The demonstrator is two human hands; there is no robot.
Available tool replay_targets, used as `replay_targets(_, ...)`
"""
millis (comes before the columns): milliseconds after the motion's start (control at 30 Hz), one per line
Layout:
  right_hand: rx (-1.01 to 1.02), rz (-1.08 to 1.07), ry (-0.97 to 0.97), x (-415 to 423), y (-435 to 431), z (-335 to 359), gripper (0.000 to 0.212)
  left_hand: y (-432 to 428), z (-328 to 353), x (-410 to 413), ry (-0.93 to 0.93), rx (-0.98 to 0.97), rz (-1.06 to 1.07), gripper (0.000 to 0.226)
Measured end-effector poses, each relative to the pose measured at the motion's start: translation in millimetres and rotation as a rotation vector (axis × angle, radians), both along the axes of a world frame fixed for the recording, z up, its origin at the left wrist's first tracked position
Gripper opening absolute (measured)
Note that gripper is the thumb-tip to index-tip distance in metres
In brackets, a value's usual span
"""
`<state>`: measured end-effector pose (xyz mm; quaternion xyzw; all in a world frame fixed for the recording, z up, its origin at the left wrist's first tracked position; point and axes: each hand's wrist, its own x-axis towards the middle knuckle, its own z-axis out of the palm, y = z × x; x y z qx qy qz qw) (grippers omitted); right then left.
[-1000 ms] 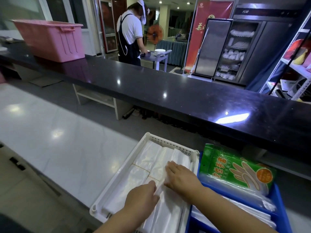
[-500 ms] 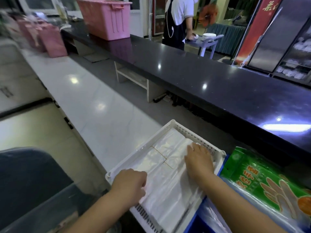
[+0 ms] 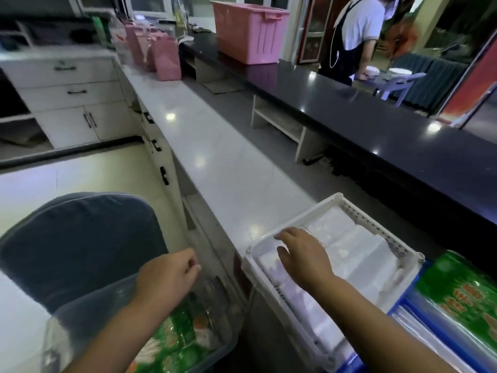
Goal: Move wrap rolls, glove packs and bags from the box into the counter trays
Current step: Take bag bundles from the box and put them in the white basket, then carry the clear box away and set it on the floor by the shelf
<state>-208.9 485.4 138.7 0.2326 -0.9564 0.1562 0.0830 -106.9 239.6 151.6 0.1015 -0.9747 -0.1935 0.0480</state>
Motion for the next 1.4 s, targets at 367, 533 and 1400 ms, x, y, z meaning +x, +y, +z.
replay_targets(367,-0.003,0.009,-0.023,87.3,-190.0,-16.7,0.025,-199.8,-42.3,96.4,-0.04,0.031,0.096,0.014)
replay_targets(533,0.044,-0.039,-0.17,142.1,-249.3,-50.6,0.026,-258.2,-62.6,136.7,-0.113,0.073,0.08,0.011)
replay_targets(1400,0.248,-0.343,-0.721,194.7,-233.0,-169.7,0.023,-304.6,-146.9,75.2,-0.354,0.026,-0.054,0.016)
